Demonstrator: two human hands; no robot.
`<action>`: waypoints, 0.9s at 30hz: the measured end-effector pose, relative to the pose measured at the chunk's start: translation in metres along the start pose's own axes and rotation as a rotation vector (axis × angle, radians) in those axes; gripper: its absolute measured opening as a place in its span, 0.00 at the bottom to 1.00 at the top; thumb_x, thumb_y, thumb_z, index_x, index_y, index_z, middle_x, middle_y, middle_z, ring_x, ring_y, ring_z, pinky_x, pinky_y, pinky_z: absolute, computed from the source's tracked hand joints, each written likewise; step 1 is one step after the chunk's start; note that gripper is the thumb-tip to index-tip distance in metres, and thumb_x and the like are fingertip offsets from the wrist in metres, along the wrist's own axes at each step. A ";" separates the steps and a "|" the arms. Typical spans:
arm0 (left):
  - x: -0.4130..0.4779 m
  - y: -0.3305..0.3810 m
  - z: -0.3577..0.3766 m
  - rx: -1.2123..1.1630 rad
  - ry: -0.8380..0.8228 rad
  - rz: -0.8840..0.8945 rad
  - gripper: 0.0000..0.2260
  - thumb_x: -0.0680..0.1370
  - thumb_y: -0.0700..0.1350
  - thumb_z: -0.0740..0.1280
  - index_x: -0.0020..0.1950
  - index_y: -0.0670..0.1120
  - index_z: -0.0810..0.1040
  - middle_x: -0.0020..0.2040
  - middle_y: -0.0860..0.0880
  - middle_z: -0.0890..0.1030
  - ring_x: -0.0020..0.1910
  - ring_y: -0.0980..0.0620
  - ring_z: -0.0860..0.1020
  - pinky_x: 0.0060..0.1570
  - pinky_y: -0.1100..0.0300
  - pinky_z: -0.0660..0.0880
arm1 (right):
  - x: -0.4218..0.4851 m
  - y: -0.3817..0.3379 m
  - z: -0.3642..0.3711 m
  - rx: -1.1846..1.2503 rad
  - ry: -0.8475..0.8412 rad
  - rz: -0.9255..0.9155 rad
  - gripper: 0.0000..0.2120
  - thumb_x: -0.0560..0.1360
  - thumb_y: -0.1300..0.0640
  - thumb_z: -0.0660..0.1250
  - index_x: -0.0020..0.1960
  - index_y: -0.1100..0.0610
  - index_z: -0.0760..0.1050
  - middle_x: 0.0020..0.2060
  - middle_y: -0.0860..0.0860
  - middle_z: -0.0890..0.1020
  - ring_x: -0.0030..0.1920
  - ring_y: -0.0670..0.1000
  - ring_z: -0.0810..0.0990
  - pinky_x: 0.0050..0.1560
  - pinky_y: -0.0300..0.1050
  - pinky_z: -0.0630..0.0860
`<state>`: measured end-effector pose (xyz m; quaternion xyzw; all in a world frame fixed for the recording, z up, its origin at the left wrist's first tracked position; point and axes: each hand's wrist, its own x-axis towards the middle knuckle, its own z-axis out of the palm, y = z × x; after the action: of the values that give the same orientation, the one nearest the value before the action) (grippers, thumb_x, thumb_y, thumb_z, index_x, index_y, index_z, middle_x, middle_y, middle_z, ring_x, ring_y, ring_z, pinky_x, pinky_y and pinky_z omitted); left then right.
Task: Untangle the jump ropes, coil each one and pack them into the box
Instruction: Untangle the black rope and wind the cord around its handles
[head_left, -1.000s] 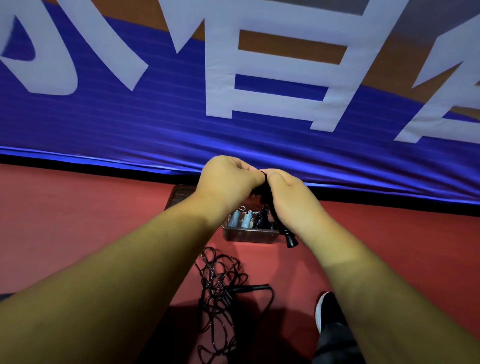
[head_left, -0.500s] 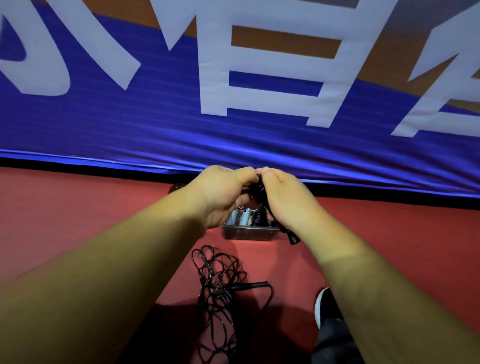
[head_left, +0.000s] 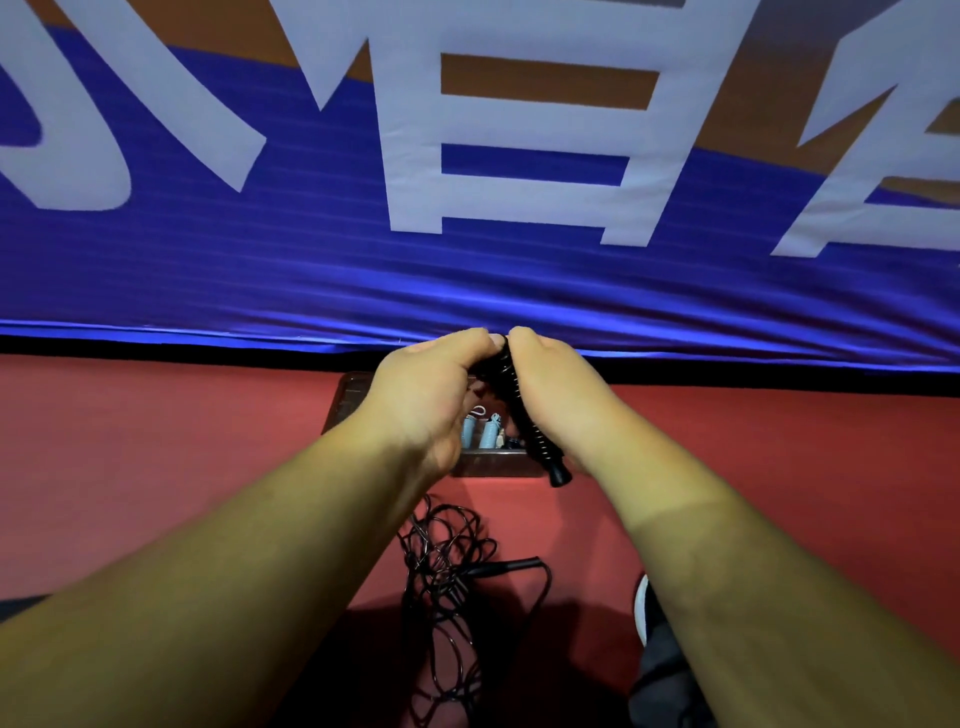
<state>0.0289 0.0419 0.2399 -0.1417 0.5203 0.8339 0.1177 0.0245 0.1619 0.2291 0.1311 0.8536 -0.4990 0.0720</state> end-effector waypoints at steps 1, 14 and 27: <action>-0.001 -0.001 0.000 -0.001 0.001 0.018 0.11 0.77 0.33 0.72 0.36 0.42 0.83 0.34 0.46 0.82 0.31 0.53 0.80 0.31 0.63 0.78 | 0.001 0.003 0.003 0.044 -0.009 0.000 0.21 0.77 0.42 0.51 0.46 0.50 0.81 0.40 0.55 0.85 0.43 0.61 0.83 0.49 0.57 0.80; -0.002 0.000 0.001 0.086 -0.108 0.069 0.09 0.81 0.40 0.69 0.43 0.42 0.84 0.41 0.41 0.73 0.26 0.47 0.71 0.29 0.54 0.73 | 0.001 0.004 0.001 0.468 -0.116 0.025 0.15 0.82 0.49 0.56 0.58 0.57 0.75 0.39 0.58 0.83 0.28 0.55 0.74 0.32 0.48 0.71; -0.001 0.012 -0.009 0.155 -0.108 0.007 0.14 0.81 0.43 0.72 0.57 0.31 0.80 0.40 0.34 0.81 0.30 0.40 0.78 0.33 0.44 0.79 | -0.005 0.002 0.003 0.471 -0.123 -0.060 0.09 0.85 0.46 0.60 0.56 0.45 0.79 0.44 0.59 0.83 0.33 0.57 0.76 0.40 0.58 0.74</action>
<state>0.0268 0.0284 0.2467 -0.0852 0.5765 0.7981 0.1531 0.0296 0.1597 0.2277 0.0883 0.7111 -0.6933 0.0763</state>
